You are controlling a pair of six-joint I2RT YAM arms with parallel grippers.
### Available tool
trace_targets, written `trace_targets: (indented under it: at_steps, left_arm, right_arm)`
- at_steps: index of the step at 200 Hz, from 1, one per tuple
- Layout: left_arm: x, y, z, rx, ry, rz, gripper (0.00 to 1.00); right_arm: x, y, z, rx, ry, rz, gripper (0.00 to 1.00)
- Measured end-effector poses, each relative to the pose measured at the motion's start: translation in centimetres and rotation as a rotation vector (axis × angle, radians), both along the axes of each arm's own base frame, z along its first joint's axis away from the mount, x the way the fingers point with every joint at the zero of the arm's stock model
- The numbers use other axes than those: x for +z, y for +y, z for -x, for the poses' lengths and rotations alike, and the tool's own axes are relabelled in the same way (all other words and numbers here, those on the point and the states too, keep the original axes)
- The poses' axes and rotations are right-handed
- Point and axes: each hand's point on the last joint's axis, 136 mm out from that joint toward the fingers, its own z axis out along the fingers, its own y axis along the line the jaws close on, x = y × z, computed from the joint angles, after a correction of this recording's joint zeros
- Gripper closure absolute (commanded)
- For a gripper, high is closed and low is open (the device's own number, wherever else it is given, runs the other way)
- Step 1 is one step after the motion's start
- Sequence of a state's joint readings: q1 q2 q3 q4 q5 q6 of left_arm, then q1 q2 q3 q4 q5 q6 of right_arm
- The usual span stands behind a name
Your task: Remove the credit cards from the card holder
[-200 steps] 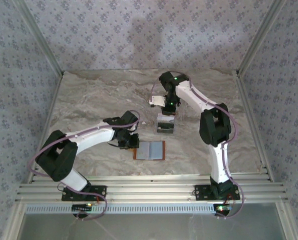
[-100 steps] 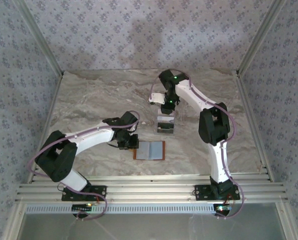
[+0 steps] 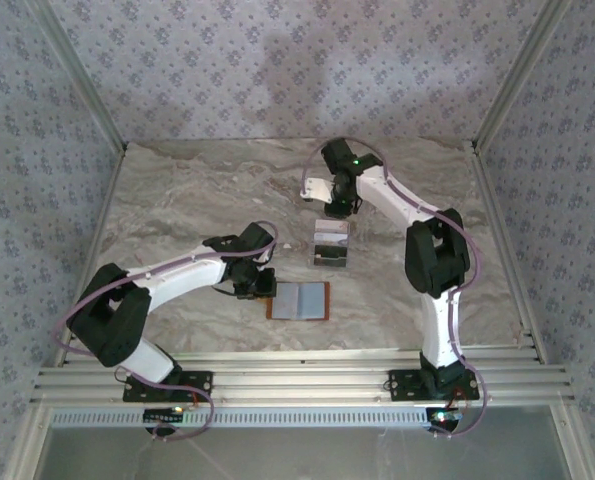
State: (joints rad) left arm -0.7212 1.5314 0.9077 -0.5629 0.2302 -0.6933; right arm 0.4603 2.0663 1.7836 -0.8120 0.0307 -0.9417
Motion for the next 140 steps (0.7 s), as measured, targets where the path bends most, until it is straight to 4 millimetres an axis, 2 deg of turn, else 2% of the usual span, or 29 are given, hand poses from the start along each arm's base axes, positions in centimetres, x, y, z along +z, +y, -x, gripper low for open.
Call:
trace_targets:
  at_steps: [44,93,113,140]
  left_arm:
    - [0.0,0.1,0.0,0.0,0.002,-0.002,0.83]
    - [-0.1,0.3,0.0,0.004,0.001,-0.017,0.83]
    - [-0.2,0.5,0.1,0.003,0.001,-0.027,0.84]
    - [-0.4,1.4,-0.2,0.019,0.004,-0.048,0.86]
  right_arm:
    - [-1.2,-0.2,0.2,-0.007,0.005,0.009,0.69]
    - [-1.1,0.0,0.2,-0.019,-0.002,-0.002,0.7]
    - [0.0,0.3,0.4,-0.053,-0.022,-0.041,0.7]
    - [3.5,1.3,1.2,-0.142,-0.074,-0.165,0.7]
